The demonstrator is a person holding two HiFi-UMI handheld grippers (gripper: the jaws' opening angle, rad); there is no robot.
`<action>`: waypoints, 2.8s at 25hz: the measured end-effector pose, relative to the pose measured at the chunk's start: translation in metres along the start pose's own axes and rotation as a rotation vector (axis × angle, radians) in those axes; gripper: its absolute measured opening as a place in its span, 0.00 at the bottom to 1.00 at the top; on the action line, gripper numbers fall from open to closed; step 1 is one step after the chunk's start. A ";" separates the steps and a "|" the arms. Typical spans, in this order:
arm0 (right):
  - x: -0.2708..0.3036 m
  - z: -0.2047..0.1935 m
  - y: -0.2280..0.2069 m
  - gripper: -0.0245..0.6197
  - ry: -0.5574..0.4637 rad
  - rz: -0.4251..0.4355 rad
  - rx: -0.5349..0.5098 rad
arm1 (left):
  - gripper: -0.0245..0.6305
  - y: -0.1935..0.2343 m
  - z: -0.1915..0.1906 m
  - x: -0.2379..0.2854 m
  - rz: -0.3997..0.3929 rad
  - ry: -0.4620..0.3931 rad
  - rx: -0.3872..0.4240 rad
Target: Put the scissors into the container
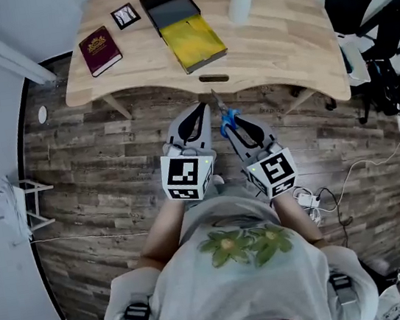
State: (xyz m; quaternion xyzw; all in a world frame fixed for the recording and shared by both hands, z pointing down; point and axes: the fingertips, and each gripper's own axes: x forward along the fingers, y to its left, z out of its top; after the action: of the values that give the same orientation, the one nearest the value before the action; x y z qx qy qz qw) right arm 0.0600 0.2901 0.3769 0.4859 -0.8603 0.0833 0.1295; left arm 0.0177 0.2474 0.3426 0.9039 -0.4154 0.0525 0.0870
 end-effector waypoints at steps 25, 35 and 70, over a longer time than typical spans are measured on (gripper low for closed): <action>0.148 0.018 -0.081 0.17 0.097 0.001 -0.018 | 0.05 0.129 -0.020 0.109 -0.020 0.124 -0.048; 0.191 0.009 -0.081 0.17 0.157 -0.006 -0.011 | 0.05 0.190 -0.004 0.128 -0.020 0.104 -0.073; 0.281 0.025 -0.193 0.17 0.265 0.003 -0.174 | 0.05 0.243 -0.019 0.233 -0.005 0.213 -0.100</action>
State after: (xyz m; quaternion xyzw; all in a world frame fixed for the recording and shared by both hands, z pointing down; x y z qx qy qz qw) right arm 0.0829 -0.0449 0.4423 0.4561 -0.8405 0.0720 0.2835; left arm -0.0165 -0.0774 0.4280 0.8888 -0.4037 0.1272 0.1759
